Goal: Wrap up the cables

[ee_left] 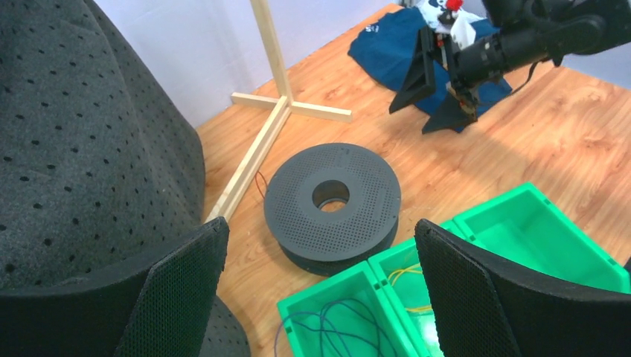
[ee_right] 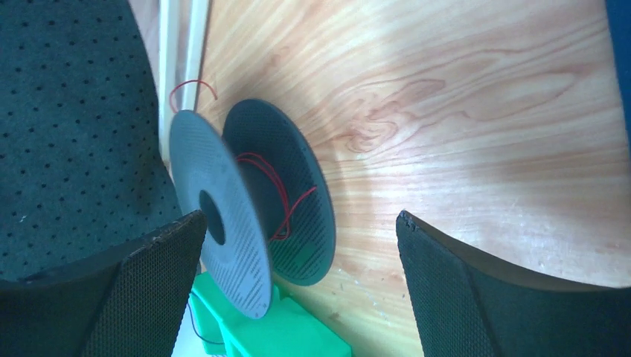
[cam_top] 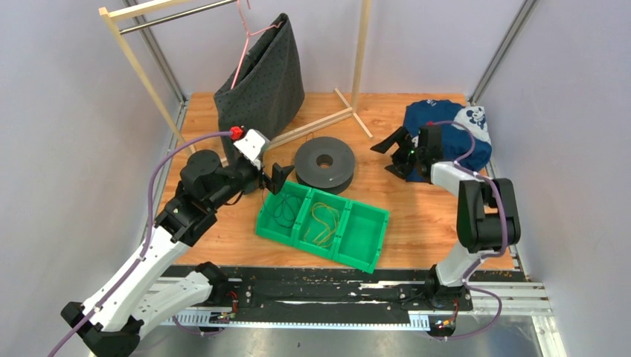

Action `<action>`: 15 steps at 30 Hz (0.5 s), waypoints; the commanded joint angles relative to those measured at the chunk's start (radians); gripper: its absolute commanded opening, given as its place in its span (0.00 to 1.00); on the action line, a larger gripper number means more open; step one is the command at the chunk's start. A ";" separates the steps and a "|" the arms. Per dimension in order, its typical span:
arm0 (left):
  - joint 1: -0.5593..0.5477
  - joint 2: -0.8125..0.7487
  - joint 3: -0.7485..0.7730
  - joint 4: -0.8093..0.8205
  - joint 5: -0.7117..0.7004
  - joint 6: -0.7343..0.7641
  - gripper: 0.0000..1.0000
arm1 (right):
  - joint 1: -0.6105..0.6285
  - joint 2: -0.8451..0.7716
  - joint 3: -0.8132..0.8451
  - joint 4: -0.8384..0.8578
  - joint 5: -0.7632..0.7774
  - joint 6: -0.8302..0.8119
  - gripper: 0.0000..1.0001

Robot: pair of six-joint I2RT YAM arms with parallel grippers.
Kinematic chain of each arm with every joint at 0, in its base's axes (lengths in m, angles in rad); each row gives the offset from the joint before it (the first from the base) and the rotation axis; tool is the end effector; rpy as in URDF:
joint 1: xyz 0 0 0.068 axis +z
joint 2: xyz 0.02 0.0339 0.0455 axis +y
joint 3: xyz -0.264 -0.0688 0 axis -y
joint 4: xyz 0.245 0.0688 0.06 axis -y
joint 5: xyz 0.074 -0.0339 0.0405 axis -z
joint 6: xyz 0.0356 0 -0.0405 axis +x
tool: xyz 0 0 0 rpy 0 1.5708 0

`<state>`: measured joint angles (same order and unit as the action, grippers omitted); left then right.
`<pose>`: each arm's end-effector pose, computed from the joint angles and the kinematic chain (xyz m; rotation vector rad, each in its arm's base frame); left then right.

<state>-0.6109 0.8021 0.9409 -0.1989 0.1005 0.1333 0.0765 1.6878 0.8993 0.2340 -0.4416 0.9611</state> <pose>0.1454 -0.1062 0.3900 0.6717 1.5064 -0.4475 0.3541 0.0424 0.1883 0.7067 2.1475 1.0568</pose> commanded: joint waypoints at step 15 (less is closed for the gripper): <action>-0.039 0.356 0.367 -0.425 -0.111 -0.287 1.00 | -0.014 -0.508 0.363 -1.035 0.691 -0.709 1.00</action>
<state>-0.6151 1.1278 1.3258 -0.4908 0.0002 -0.0738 0.0719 1.3106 1.3262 -0.5835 -0.0235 0.3996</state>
